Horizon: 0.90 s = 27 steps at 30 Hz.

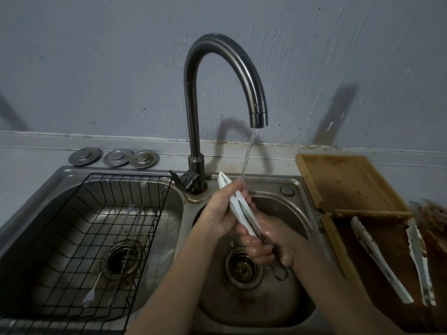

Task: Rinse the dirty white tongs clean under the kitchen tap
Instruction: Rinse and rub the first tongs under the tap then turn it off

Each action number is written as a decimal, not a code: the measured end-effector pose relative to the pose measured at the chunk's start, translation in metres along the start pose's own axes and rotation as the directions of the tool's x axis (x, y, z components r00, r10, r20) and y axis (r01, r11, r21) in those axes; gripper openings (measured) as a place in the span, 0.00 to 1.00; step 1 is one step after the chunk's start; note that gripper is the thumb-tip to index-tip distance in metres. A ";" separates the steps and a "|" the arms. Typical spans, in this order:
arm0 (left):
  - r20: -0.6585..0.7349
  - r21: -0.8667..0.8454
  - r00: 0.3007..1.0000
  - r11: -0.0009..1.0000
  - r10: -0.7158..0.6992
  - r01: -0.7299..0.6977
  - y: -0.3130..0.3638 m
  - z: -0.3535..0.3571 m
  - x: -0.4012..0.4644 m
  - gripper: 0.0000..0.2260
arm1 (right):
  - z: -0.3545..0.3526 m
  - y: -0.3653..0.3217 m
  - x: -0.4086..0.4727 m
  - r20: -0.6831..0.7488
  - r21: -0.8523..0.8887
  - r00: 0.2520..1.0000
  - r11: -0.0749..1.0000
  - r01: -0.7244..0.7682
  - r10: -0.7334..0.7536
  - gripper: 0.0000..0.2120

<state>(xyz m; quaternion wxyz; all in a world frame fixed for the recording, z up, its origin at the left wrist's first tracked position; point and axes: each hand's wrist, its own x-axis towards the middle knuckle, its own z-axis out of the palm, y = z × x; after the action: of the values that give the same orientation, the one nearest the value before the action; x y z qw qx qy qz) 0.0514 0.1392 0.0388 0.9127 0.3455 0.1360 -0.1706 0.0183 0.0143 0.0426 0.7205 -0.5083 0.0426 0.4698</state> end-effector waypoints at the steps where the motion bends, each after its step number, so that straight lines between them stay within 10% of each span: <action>1: -0.033 -0.066 0.999 0.998 0.012 -0.014 0.004 0.000 0.003 0.14 | 0.002 0.006 0.002 0.043 0.077 0.999 0.997 -0.006 0.003 0.29; 12: 0.069 -0.078 0.998 0.997 0.008 -0.003 -0.005 0.002 0.008 0.25 | 0.002 0.012 0.005 0.045 0.171 0.994 0.981 0.092 -0.101 0.27; 19: -0.321 0.183 0.945 0.983 0.061 -0.002 -0.011 0.004 0.013 0.26 | 0.013 0.022 0.009 -0.120 0.191 0.988 0.974 0.120 -0.099 0.25; 27: -0.297 0.030 0.955 1.000 0.009 0.000 -0.001 -0.003 0.014 0.23 | 0.014 0.032 0.008 -0.225 0.030 0.969 0.993 0.115 -0.106 0.29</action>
<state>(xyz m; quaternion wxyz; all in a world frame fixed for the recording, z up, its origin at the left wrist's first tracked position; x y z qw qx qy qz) 0.0635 0.1375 0.0315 0.8771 0.3810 0.2681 -0.1170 -0.0058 0.0313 0.0228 0.7470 -0.5438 0.1050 0.3678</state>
